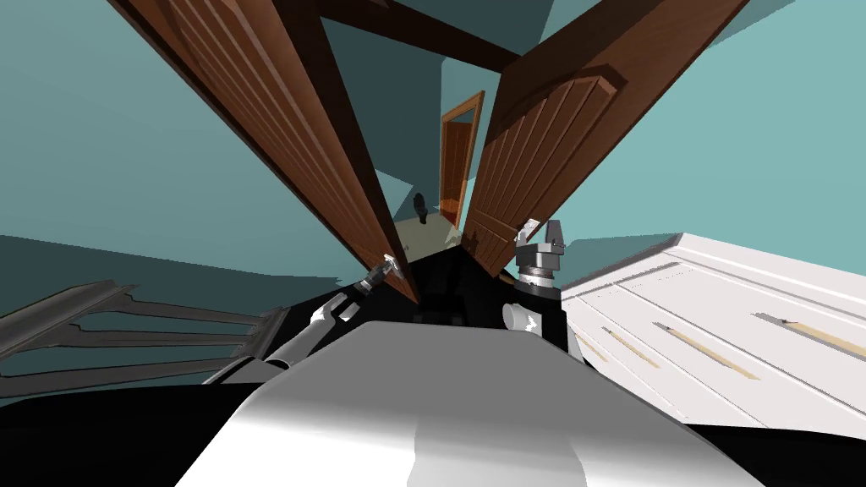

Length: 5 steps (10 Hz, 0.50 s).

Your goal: Pull the door open

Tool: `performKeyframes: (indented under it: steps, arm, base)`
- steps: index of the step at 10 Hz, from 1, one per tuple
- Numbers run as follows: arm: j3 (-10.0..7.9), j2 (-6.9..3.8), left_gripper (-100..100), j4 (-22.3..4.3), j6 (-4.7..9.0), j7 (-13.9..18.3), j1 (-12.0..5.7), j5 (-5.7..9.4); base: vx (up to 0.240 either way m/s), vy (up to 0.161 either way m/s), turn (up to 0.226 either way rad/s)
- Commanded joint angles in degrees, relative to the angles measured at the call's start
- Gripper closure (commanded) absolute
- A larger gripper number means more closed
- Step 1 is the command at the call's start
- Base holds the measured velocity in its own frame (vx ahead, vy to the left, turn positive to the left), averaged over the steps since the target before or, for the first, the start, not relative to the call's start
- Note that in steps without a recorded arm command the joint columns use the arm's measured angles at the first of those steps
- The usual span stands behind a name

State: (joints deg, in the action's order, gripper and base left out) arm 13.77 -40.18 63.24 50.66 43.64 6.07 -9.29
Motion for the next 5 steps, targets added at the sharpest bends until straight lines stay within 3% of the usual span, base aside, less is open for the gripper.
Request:
performKeyframes:
  steps: [1, 5]
  arm:
    - [-0.06, -0.44, 100, -0.77, 0.84, 0.23, -0.22, -0.06]
    - [0.23, -1.33, 100, -2.33, 3.05, 0.96, -0.84, -0.35]
  base:
    - [-0.181, 0.15, -0.13]
    - [-0.168, 0.14, -0.122]
